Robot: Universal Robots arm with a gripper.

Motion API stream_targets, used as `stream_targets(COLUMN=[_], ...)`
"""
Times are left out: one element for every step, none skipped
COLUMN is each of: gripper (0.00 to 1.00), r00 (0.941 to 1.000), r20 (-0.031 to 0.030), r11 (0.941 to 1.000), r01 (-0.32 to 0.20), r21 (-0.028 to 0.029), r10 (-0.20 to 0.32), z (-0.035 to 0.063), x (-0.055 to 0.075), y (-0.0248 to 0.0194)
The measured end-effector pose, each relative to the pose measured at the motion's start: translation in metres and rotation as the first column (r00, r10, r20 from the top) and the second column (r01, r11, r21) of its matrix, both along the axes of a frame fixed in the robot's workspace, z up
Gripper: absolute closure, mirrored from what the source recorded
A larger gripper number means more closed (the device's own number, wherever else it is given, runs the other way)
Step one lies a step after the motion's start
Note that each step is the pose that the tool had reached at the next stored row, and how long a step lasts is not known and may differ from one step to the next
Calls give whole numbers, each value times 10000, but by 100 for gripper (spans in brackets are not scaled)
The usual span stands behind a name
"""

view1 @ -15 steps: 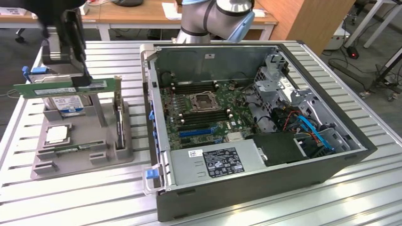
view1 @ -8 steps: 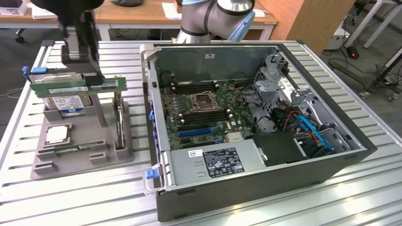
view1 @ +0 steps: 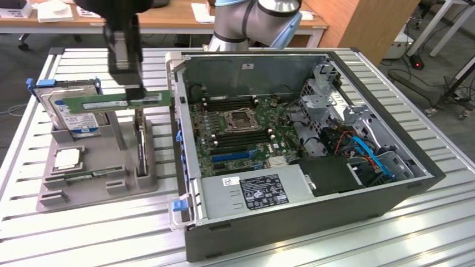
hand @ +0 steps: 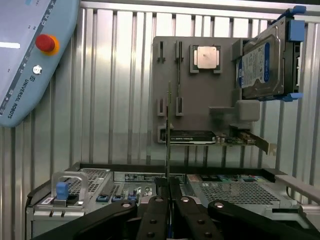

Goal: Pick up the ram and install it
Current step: 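Pick up the ram and move it above insertion slot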

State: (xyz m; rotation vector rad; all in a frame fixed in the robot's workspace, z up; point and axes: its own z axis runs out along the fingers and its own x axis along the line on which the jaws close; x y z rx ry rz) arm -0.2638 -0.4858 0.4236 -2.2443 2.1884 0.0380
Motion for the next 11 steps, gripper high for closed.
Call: stream_targets(gripper=[89,89,89,89,89,89,89,89,89,89,89], r00=[10000,10000,10000,10000,10000,10000,10000,10000,10000,10000,10000], r20=[0,0,0,1,1,0,0,0,0,0,0], r11=[10000,10000,10000,10000,10000,10000,10000,10000,10000,10000,10000], r01=[-1,1,1,2,0,-1,0,1,1,1,1], r21=[0,0,1,1,2,2,2,2,2,3,3], r10=[1,-1,-1,-2,0,1,0,-1,-1,-1,-1], z=[0,0,0,0,-1,0,0,0,0,0,0], x=[38,76,112,147,184,223,256,290,324,357,390], y=[0,0,0,1,0,0,0,0,0,0,0])
